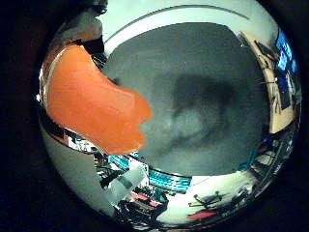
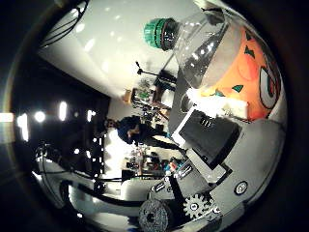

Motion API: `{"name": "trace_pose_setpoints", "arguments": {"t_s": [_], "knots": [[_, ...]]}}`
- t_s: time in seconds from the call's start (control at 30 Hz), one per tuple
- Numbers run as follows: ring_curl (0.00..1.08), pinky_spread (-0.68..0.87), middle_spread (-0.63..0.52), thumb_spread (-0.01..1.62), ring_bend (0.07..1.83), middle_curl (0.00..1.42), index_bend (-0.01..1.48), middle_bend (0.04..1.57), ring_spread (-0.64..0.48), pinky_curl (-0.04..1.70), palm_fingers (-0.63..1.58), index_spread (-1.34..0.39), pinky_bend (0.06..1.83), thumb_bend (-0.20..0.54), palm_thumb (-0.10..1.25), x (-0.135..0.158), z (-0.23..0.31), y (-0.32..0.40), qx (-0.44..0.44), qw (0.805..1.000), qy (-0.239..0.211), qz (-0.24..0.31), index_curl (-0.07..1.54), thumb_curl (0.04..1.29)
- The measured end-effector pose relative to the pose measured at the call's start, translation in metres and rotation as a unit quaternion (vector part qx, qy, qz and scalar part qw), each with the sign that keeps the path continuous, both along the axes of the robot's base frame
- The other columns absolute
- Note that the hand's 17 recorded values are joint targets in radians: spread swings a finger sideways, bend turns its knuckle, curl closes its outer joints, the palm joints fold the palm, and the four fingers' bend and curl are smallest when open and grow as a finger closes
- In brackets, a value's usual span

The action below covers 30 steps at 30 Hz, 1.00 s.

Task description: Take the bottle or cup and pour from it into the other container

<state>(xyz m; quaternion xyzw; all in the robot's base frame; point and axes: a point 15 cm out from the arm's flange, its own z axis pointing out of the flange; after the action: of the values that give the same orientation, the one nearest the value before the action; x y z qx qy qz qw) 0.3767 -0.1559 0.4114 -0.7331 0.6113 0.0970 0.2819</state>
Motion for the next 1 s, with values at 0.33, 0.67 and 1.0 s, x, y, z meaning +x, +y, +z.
{"name": "trace_pose_setpoints", "arguments": {"t_s": [0.33, 0.67, 1.0], "knots": [[0.88, -0.22, -0.09, 0.07, 1.31, 0.76, 1.2, 1.41, -0.24, 0.85, 1.08, -0.19, 1.24, -0.017, 1.18, 0.008, 0.015, 0.112, -0.124, 0.988, 0.068, 0.06, 0.83, 0.95], [0.9, -0.23, -0.09, 0.06, 1.31, 0.77, 1.2, 1.41, -0.24, 0.92, 1.09, -0.19, 1.18, -0.016, 1.18, 0.011, -0.008, 0.202, -0.313, 0.937, 0.113, 0.106, 0.83, 0.95], [0.91, -0.25, -0.09, 0.04, 1.29, 0.77, 1.2, 1.4, -0.24, 0.97, 1.1, -0.19, 1.14, -0.016, 1.18, 0.03, -0.029, 0.25, -0.441, 0.876, 0.156, 0.117, 0.82, 0.95]]}}
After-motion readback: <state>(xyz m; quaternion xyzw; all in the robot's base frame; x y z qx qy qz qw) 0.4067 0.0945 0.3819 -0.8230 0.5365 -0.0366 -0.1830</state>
